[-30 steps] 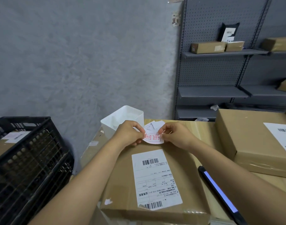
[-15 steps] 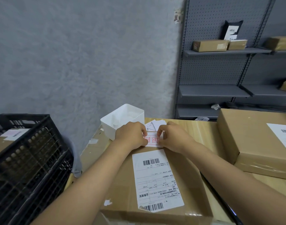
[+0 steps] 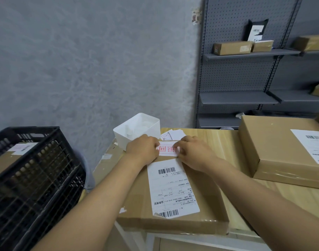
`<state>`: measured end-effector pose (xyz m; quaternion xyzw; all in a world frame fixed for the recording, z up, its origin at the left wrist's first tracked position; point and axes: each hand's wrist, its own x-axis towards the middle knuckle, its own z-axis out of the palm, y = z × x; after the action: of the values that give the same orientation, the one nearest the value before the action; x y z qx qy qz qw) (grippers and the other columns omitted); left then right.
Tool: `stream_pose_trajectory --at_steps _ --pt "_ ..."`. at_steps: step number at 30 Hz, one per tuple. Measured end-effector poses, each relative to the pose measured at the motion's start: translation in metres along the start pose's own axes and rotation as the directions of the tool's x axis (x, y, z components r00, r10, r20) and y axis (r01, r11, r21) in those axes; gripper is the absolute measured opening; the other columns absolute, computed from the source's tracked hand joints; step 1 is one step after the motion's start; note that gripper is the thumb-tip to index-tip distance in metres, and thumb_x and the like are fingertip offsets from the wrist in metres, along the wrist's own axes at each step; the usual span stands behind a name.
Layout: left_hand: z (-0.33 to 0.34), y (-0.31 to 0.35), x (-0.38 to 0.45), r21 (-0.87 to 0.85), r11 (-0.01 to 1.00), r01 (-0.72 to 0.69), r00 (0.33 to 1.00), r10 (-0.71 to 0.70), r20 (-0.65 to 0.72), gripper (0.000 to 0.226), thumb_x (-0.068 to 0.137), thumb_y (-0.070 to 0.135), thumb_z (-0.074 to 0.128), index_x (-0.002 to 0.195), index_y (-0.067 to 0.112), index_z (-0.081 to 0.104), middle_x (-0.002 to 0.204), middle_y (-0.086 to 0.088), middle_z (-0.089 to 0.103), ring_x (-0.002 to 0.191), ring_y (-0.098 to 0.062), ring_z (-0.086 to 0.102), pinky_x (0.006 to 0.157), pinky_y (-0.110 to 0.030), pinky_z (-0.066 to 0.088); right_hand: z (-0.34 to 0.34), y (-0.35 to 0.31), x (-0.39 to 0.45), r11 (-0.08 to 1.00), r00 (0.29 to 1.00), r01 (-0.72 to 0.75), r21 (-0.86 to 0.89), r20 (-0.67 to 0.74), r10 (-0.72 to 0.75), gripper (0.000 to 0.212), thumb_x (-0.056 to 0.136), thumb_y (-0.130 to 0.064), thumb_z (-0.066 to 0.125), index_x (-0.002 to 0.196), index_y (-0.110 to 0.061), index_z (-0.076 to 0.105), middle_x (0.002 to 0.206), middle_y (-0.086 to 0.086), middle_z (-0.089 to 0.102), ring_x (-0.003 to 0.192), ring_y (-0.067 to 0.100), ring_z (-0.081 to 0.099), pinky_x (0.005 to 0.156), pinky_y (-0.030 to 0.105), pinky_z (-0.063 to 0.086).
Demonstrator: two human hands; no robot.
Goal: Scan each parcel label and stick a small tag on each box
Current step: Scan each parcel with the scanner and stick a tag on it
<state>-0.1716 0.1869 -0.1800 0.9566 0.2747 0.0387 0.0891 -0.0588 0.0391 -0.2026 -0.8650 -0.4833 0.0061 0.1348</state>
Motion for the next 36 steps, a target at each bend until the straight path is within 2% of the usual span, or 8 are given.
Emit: stream_pose_trajectory --at_steps 6,10,14,18,23,28,33,36 --pt "-0.003 -0.057 -0.035 -0.052 0.971 0.232 0.973 -0.232 0.001 0.025 0.086 0.038 0.056 0.107 0.027 0.066 0.118 0.0 0.061 0.104 -0.024 0.058 0.088 -0.036 0.049 -0.002 0.044 -0.031 0.953 0.96 -0.268 0.142 -0.043 0.276 0.04 0.092 -0.036 0.049 0.131 -0.025 0.049 0.129 0.007 0.047 0.114 0.029 0.048 0.092 0.035 0.043" --pt "0.004 -0.064 -0.055 -0.38 0.829 0.41 0.901 -0.302 0.312 0.026 0.094 0.048 0.05 0.086 0.025 0.059 0.088 0.005 0.065 0.073 -0.015 0.064 0.056 -0.024 0.051 0.008 0.045 -0.047 0.794 0.882 -0.463 0.394 0.118 0.457 0.054 0.093 -0.047 0.048 0.135 -0.014 0.041 0.124 0.014 0.056 0.104 0.032 0.058 0.076 0.036 0.054" --pt "0.004 -0.057 -0.065 -0.367 0.82 0.439 0.866 -0.276 0.418 0.035 0.094 0.055 0.042 0.102 0.023 0.053 0.088 0.004 0.064 0.075 -0.016 0.065 0.054 -0.024 0.048 0.005 0.034 -0.057 0.725 0.843 -0.531 0.438 0.191 0.502 0.053 0.091 -0.051 0.048 0.126 -0.011 0.045 0.114 0.011 0.054 0.089 0.029 0.058 0.043 0.031 0.053" --pt "-0.009 -0.061 -0.077 -0.34 0.833 0.437 0.857 -0.271 0.438 0.037 0.094 0.056 0.041 0.105 0.021 0.049 0.089 0.001 0.064 0.076 -0.019 0.065 0.058 -0.027 0.052 -0.003 0.021 -0.063 0.747 0.84 -0.537 0.391 0.171 0.514 0.048 0.09 -0.05 0.047 0.117 -0.01 0.049 0.107 0.009 0.052 0.084 0.026 0.052 0.041 0.026 0.046" --pt "-0.037 -0.098 -0.106 -0.392 0.805 0.445 0.871 -0.288 0.397 0.045 0.096 0.053 0.04 0.12 0.017 0.052 0.093 -0.002 0.065 0.076 -0.02 0.066 0.053 -0.025 0.051 -0.007 -0.03 -0.058 0.781 0.867 -0.49 0.388 0.123 0.483 0.044 0.091 -0.052 0.046 0.115 -0.016 0.048 0.105 0.008 0.053 0.07 0.014 0.049 0.043 0.021 0.037" --pt "-0.065 -0.181 -0.161 -0.466 0.779 0.419 0.908 -0.343 0.242 0.044 0.096 0.051 0.043 0.119 0.017 0.058 0.087 0.005 0.063 0.072 -0.011 0.061 0.05 -0.022 0.044 0.012 -0.129 -0.042 0.77 0.904 -0.41 0.489 0.107 0.413 0.048 0.089 -0.05 0.048 0.121 -0.015 0.049 0.105 0.006 0.055 0.083 0.022 0.054 0.048 0.024 0.043" --pt "-0.094 -0.284 -0.224 -0.463 0.765 0.448 0.873 -0.486 0.042 0.062 0.09 0.06 0.046 0.13 0.014 0.052 0.123 -0.005 0.061 0.099 -0.022 0.06 0.068 -0.03 0.042 0.04 -0.251 -0.026 0.754 0.942 -0.306 0.581 0.068 0.329 0.045 0.089 -0.049 0.051 0.117 -0.015 0.041 0.1 0.004 0.052 0.084 0.021 0.049 0.061 0.029 0.036" --pt "-0.106 -0.339 -0.251 -0.564 0.694 0.448 0.832 -0.554 -0.022 0.054 0.088 0.063 0.046 0.122 0.022 0.057 0.105 0.002 0.066 0.09 -0.018 0.062 0.068 -0.03 0.043 0.054 -0.313 -0.015 0.71 0.961 -0.235 0.664 0.047 0.274 0.038 0.088 -0.044 0.055 0.108 -0.015 0.04 0.099 0.003 0.056 0.086 0.022 0.053 0.066 0.031 0.036"
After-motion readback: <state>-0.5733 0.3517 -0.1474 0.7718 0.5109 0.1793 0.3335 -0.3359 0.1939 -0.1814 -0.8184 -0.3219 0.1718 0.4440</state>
